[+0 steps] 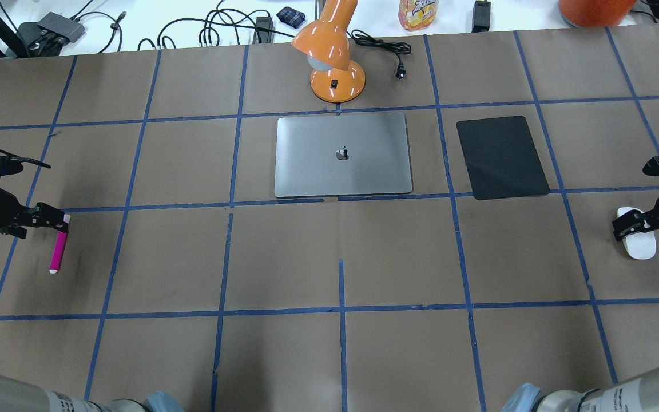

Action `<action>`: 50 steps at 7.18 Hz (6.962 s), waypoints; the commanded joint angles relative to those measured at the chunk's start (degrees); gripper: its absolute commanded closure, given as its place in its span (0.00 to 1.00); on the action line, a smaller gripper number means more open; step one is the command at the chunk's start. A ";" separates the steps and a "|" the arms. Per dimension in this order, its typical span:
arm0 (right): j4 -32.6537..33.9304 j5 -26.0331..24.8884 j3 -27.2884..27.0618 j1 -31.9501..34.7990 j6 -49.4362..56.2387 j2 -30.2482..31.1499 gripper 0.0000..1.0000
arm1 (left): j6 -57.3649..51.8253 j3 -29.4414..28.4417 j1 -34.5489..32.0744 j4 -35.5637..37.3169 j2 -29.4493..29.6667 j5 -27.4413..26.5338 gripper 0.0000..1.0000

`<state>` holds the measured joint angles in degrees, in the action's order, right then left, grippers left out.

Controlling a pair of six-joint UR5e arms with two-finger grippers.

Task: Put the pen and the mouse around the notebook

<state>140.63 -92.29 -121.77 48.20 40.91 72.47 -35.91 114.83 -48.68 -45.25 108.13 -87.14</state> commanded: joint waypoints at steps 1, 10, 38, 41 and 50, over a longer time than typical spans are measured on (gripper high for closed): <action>-0.18 0.18 0.04 0.05 -0.31 0.21 0.52 | 1.02 -0.04 -1.59 2.97 2.43 -0.22 0.00; -15.83 5.60 22.52 26.82 -22.67 -4.67 0.55 | -2.40 -0.48 -1.33 3.06 3.75 -0.40 0.58; -50.37 2.11 39.07 45.67 -49.88 13.75 0.00 | 134.26 -4.88 -59.95 0.34 5.86 0.74 1.00; -50.37 2.20 38.98 45.67 -50.05 13.66 0.00 | 136.01 -8.21 -61.88 0.08 7.44 0.57 1.00; -50.37 2.20 38.28 45.76 -49.97 13.93 0.00 | 79.15 -10.23 -45.22 -9.81 -1.94 0.48 0.00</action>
<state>90.21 -90.09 -83.49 93.88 -9.05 86.39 53.11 105.48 -98.02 -50.47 108.89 -86.39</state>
